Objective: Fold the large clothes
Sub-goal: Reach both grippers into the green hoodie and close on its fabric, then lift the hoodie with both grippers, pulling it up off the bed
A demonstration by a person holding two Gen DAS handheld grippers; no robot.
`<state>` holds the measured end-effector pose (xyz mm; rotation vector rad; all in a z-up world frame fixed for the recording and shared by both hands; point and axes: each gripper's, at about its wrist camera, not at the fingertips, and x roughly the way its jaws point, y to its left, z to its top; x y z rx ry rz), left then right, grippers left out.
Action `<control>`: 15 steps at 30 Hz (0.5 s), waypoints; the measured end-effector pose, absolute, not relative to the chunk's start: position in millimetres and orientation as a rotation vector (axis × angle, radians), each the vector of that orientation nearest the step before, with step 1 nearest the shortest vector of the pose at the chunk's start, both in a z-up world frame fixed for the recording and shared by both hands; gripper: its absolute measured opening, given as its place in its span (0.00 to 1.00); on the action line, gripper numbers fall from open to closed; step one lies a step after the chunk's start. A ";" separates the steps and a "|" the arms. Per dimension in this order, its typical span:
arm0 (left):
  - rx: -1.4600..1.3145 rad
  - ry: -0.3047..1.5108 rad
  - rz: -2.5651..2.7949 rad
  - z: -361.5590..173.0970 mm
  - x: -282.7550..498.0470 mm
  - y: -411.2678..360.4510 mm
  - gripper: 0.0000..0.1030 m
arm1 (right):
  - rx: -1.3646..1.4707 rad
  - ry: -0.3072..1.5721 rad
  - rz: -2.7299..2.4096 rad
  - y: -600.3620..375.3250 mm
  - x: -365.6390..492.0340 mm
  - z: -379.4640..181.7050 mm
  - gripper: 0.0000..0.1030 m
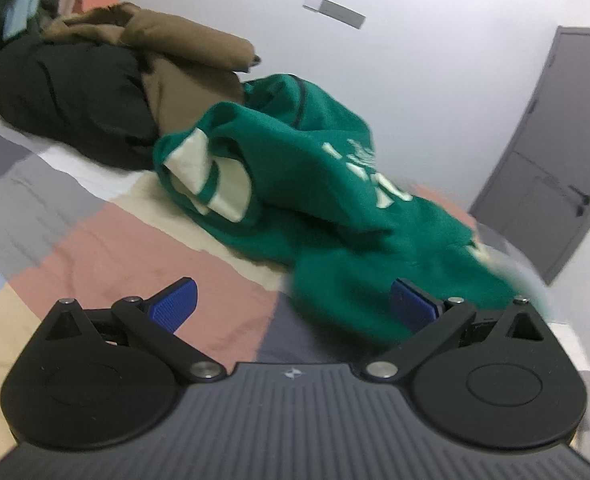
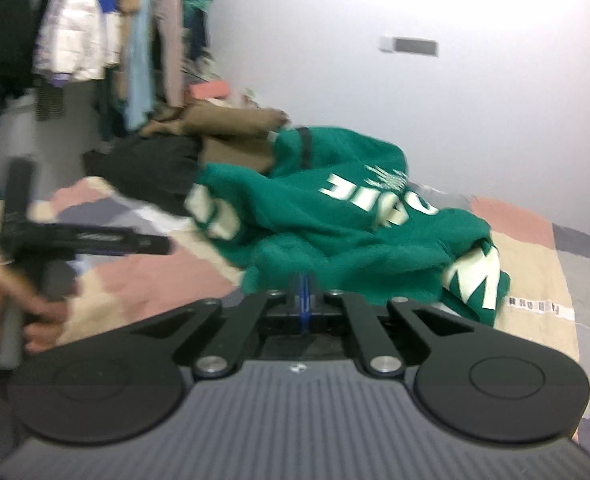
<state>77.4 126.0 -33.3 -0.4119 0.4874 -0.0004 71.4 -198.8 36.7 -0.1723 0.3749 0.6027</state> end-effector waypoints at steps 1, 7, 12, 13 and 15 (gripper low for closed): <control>-0.422 0.489 -0.013 -33.0 76.5 125.0 1.00 | -0.193 0.361 0.629 -200.9 56.6 40.0 0.02; -0.467 0.527 -0.051 -38.3 83.7 115.8 1.00 | -0.245 0.419 0.658 -200.7 30.7 31.9 0.03; -0.460 0.570 -0.081 -49.3 106.7 107.3 1.00 | -0.092 0.538 0.580 -214.3 65.3 5.6 0.05; -0.463 0.579 -0.078 -52.1 112.2 106.7 0.99 | -0.053 0.557 0.561 -217.6 76.3 1.0 0.05; -0.491 0.597 -0.081 -58.3 124.0 107.8 0.99 | 0.023 0.598 0.514 -223.6 100.7 -8.1 0.15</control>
